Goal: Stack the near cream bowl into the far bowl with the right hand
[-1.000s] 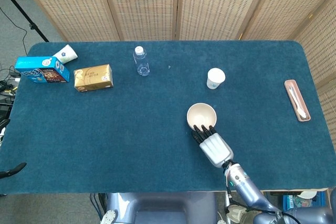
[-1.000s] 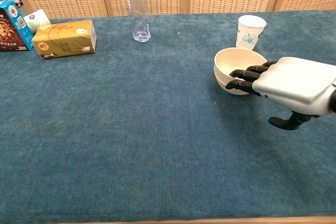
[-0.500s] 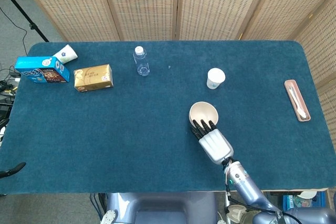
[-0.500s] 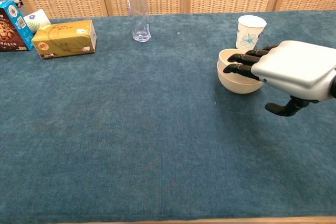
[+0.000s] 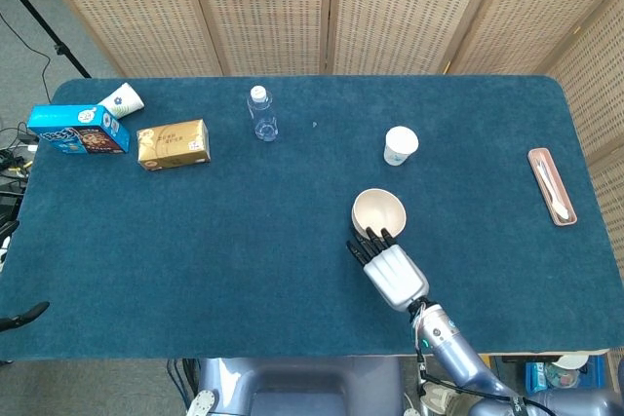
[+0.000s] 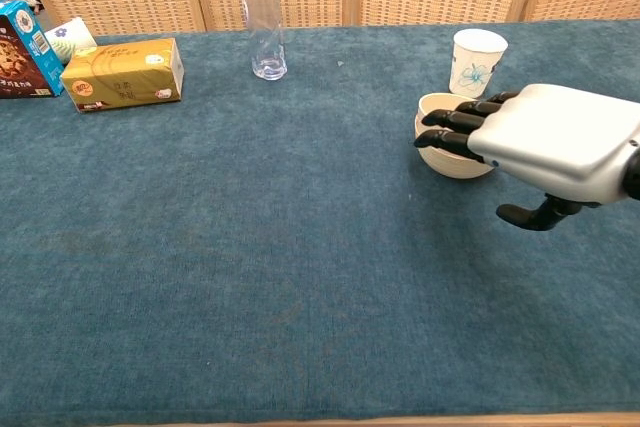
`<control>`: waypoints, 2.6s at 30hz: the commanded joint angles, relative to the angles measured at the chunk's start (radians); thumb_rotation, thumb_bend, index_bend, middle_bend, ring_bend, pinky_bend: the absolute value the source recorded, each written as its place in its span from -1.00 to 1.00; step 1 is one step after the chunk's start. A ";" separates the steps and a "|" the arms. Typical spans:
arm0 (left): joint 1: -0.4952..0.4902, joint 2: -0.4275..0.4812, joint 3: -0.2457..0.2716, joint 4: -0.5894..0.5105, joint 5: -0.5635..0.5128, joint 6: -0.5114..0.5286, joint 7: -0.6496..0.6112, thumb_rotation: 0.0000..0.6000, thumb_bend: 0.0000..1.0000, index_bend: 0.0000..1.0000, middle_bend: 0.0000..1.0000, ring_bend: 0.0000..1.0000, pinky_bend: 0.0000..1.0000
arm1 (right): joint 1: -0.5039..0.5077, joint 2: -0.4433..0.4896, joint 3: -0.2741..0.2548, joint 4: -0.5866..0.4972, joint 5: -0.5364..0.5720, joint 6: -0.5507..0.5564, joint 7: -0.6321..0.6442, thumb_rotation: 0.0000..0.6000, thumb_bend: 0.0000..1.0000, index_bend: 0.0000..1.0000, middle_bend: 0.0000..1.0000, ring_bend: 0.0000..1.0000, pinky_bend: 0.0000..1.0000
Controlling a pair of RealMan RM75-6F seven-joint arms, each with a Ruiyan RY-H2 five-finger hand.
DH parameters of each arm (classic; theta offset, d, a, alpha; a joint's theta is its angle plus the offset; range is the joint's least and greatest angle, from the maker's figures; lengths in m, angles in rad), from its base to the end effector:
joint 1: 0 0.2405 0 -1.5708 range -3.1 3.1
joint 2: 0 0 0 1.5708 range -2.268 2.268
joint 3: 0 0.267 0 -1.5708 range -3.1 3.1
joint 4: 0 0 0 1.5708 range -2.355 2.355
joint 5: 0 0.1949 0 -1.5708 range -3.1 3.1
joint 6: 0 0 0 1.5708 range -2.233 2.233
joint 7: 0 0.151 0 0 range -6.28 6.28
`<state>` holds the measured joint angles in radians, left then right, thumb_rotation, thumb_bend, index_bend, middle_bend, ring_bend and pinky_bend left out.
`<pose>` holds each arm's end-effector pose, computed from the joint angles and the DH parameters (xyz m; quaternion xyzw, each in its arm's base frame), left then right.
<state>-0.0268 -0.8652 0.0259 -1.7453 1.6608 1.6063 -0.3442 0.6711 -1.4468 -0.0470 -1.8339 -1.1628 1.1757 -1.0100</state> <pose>-0.2860 0.1532 0.2404 -0.5764 -0.4302 -0.4720 0.5099 -0.1516 -0.2680 0.0096 0.8424 -0.1608 0.2446 0.4525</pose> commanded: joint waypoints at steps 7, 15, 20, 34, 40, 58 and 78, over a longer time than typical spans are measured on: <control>0.000 0.001 0.000 0.001 -0.001 -0.001 -0.005 1.00 -1.00 -1.00 -1.00 -1.00 -1.00 | 0.042 -0.034 0.057 0.003 0.088 -0.022 -0.086 1.00 -0.15 -0.95 -0.94 -0.83 -0.69; 0.000 0.003 0.000 0.004 0.000 0.001 -0.011 1.00 -1.00 -1.00 -1.00 -1.00 -1.00 | 0.054 -0.055 0.053 0.009 0.118 -0.025 -0.118 1.00 -0.15 -0.94 -0.93 -0.83 -0.69; 0.001 0.002 0.000 0.003 0.001 0.003 -0.011 1.00 -1.00 -1.00 -1.00 -1.00 -1.00 | 0.059 -0.070 0.049 0.023 0.138 -0.027 -0.128 1.00 -0.15 -0.94 -0.93 -0.83 -0.70; 0.001 0.005 0.000 0.006 0.000 0.005 -0.021 1.00 -1.00 -1.00 -1.00 -1.00 -1.00 | 0.069 -0.100 0.041 0.058 0.173 -0.025 -0.141 1.00 -0.15 -0.94 -0.93 -0.83 -0.70; 0.002 0.006 -0.001 0.008 -0.001 0.006 -0.028 1.00 -1.00 -1.00 -1.00 -1.00 -1.00 | 0.073 -0.108 0.040 0.066 0.182 -0.022 -0.140 1.00 -0.15 -0.94 -0.93 -0.83 -0.70; 0.001 0.003 0.000 0.007 -0.001 0.002 -0.015 1.00 -1.00 -1.00 -1.00 -1.00 -1.00 | 0.039 -0.012 0.016 -0.077 -0.021 0.056 -0.023 1.00 -0.15 -1.00 -1.00 -0.83 -0.72; -0.005 -0.065 0.000 -0.002 -0.012 -0.034 0.141 1.00 -1.00 -1.00 -1.00 -1.00 -1.00 | -0.377 0.198 -0.056 0.222 -0.384 0.599 0.693 1.00 -0.71 -1.00 -1.00 -1.00 -1.00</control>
<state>-0.0313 -0.9229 0.0279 -1.7496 1.6533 1.5763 -0.2113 0.3758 -1.2719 -0.0851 -1.6959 -1.5299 1.7108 -0.4121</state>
